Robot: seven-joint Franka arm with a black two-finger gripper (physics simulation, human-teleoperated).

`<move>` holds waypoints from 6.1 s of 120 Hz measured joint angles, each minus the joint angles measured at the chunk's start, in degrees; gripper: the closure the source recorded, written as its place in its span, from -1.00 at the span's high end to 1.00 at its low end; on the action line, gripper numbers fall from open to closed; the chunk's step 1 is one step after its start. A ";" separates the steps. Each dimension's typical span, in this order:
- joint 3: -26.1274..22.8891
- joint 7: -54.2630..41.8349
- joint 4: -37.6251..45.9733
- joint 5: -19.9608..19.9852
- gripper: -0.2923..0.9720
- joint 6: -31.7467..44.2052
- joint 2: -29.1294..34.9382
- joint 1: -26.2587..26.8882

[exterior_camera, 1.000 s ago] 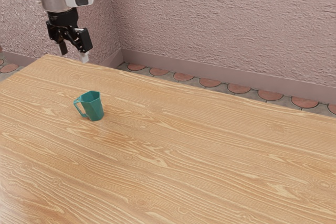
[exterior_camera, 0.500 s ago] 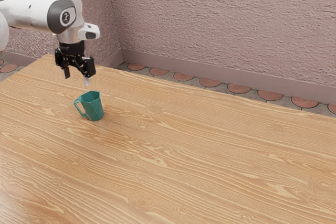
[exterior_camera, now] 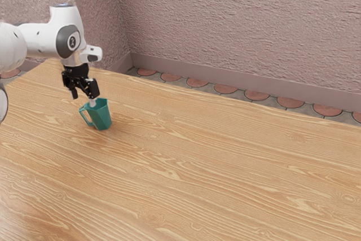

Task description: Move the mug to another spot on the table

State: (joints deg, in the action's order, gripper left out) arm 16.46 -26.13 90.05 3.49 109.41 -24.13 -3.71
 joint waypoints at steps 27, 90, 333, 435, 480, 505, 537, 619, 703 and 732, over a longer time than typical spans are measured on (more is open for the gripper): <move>-0.47 -9.41 -4.41 0.95 0.54 3.84 -5.74 -1.88; -0.47 -26.96 -4.13 5.00 0.54 11.72 -8.27 -6.36; -0.40 -58.64 3.18 27.20 -0.48 24.40 -9.57 -7.72; 0.28 -67.71 42.85 59.82 -0.61 46.87 15.84 10.71; 1.31 -76.43 52.24 75.03 -0.60 56.23 19.98 11.24; 1.25 -82.63 52.81 84.61 -0.60 58.58 19.77 16.14; 1.42 -87.91 57.76 91.57 -0.61 62.21 22.42 17.15; 1.64 -94.15 61.37 98.26 0.45 67.20 28.18 18.96; 2.25 -96.45 58.29 119.88 0.53 86.43 42.37 33.48; 2.44 -95.96 42.37 123.79 0.53 89.82 39.96 39.67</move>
State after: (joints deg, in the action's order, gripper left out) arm 18.91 -122.09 132.42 127.28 199.23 15.83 35.96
